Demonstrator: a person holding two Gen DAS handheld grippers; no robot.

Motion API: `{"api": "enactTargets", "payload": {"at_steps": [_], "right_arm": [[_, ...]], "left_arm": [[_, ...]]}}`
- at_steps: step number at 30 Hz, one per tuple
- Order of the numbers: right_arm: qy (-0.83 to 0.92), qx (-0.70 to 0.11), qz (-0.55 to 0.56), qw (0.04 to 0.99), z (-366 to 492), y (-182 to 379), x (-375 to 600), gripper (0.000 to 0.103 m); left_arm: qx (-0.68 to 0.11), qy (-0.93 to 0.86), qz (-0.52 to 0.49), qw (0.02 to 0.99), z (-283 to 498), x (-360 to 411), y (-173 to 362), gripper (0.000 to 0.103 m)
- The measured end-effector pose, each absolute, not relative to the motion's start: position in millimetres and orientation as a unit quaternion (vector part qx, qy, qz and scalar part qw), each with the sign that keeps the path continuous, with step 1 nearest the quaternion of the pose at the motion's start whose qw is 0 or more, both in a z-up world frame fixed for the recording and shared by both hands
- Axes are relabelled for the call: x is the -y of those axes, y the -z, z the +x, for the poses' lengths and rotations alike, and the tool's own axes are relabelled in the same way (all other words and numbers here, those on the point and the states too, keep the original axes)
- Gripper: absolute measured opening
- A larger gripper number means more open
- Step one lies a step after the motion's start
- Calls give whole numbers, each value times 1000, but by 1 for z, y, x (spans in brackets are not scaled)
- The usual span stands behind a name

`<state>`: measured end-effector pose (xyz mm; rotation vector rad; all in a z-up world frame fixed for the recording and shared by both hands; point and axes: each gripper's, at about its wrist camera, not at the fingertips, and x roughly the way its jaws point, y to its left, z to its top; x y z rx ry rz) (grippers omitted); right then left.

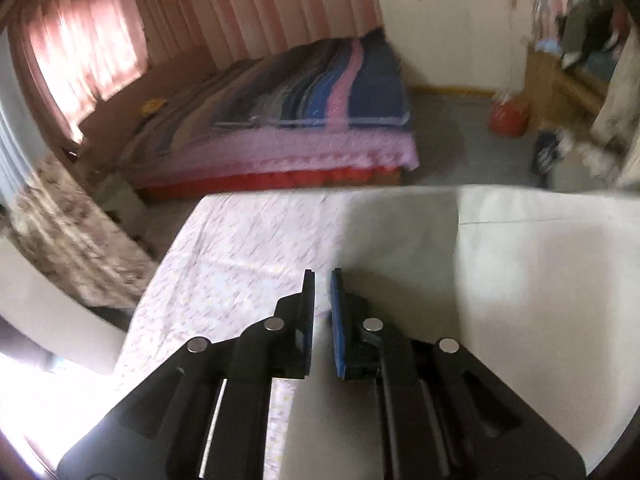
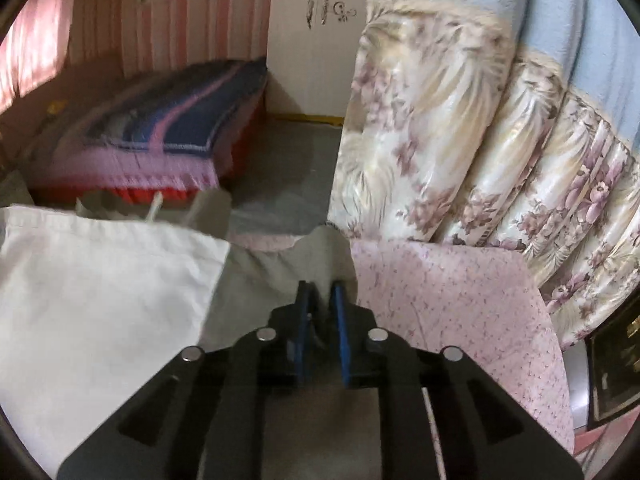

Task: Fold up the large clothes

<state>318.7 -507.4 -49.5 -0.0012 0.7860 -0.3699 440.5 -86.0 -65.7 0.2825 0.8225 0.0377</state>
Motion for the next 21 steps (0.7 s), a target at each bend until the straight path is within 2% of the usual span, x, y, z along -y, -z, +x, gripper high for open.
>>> {"api": "enactTargets", "payload": {"at_steps": [1, 2, 3, 4, 5, 6, 7, 8, 13, 17, 21], "right_arm": [[186, -384, -10, 904, 319, 53, 506, 41], [190, -381, -11, 905, 317, 53, 505, 48], [191, -375, -7, 907, 314, 52, 506, 59], [192, -365, -2, 911, 307, 46, 507, 62], [192, -355, 1, 915, 299, 39, 508, 63], [191, -350, 1, 917, 294, 33, 508, 68], [189, -345, 0, 919, 286, 26, 506, 75], [188, -340, 1, 921, 278, 19, 506, 77], [174, -316, 20, 933, 217, -13, 494, 82], [162, -311, 26, 936, 181, -13, 483, 85], [161, -332, 25, 929, 153, 9, 482, 85]], "left_arm": [[-403, -16, 138, 904, 442, 85, 74, 11], [-413, -15, 134, 901, 442, 80, 83, 22], [-415, -13, 126, 901, 441, 75, 85, 26], [-413, -9, 111, 904, 437, 68, 82, 36], [-409, -10, 105, 906, 435, 63, 78, 52], [-403, -11, 98, 910, 431, 57, 71, 60], [-386, -17, 99, 917, 422, 53, 59, 77], [-369, -27, 107, 923, 414, 54, 51, 89], [-304, -7, 103, 947, 356, 67, 2, 100], [-281, 42, 101, 953, 306, 94, -16, 100], [-278, 74, 122, 950, 267, 128, -5, 100]]}}
